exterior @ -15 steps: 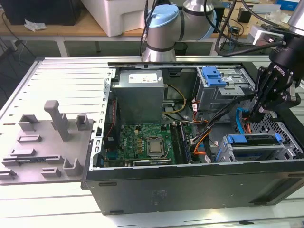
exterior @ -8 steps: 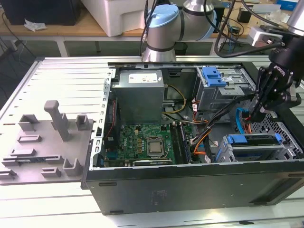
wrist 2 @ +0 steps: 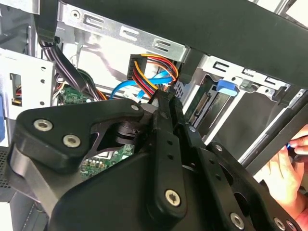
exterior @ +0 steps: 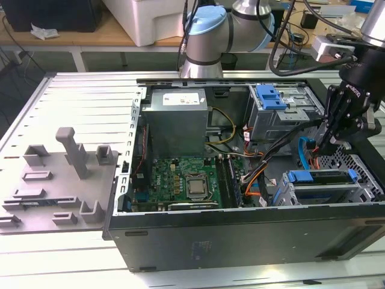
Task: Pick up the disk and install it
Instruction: 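Insert the first disk wire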
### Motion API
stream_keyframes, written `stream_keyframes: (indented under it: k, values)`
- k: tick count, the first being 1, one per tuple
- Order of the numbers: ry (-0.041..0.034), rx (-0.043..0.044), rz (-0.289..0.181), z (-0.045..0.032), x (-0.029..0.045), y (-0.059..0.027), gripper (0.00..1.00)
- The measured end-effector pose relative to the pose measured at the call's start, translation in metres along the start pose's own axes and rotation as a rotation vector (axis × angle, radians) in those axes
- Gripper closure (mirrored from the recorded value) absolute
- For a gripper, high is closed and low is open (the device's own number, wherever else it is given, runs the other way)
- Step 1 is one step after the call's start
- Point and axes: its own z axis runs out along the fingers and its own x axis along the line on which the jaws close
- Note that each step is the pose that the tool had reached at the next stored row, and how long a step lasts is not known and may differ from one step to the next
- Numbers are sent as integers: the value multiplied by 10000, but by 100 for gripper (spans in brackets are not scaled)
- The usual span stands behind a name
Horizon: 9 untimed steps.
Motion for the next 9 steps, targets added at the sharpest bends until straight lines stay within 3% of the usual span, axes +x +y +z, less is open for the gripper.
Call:
stream_keyframes:
  k: [5,9]
  values:
    - [-4,116,-203,1,13,14,84]
    - [0,313,-815,2,16,18,84]
